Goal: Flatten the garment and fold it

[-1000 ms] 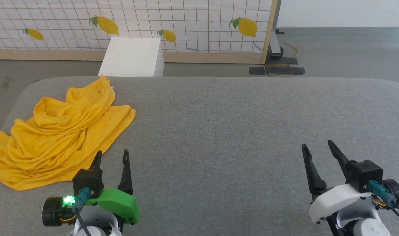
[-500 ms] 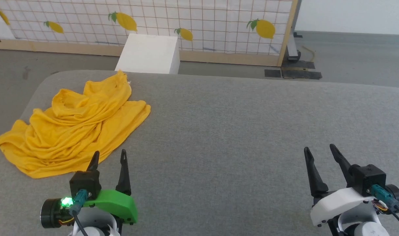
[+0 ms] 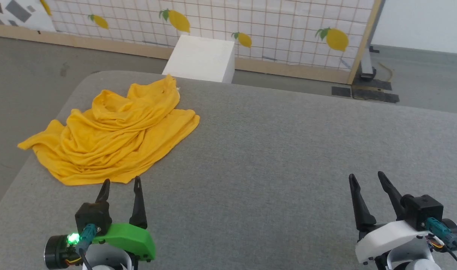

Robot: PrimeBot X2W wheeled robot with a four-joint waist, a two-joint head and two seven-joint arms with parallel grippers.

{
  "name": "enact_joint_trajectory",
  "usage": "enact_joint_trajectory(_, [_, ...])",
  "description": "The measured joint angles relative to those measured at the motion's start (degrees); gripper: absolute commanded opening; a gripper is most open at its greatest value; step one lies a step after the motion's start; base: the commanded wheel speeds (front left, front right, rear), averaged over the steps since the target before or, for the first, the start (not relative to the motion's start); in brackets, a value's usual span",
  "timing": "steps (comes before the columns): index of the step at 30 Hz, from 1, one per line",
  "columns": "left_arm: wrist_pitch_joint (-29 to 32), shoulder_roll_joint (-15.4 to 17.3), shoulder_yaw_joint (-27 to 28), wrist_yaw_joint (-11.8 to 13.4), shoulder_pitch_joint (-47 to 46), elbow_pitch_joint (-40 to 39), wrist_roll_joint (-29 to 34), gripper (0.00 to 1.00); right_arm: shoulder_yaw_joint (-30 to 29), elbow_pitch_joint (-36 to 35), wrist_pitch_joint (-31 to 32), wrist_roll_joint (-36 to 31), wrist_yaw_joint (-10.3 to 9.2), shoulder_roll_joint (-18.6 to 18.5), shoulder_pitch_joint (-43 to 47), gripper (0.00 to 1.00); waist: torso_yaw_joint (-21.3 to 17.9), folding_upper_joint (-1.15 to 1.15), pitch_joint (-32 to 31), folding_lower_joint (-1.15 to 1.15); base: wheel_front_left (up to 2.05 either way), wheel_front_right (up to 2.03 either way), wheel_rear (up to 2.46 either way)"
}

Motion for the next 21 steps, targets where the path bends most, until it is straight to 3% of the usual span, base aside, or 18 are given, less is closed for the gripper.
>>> enact_joint_trajectory(21, [-2.5,0.0,0.1,0.5,1.0,1.0,-0.9,1.00,0.2,2.0,-2.4,2.0,0.00,0.0,0.8,1.00,8.7,0.00,-0.2,-0.01,0.00,0.00,0.00])
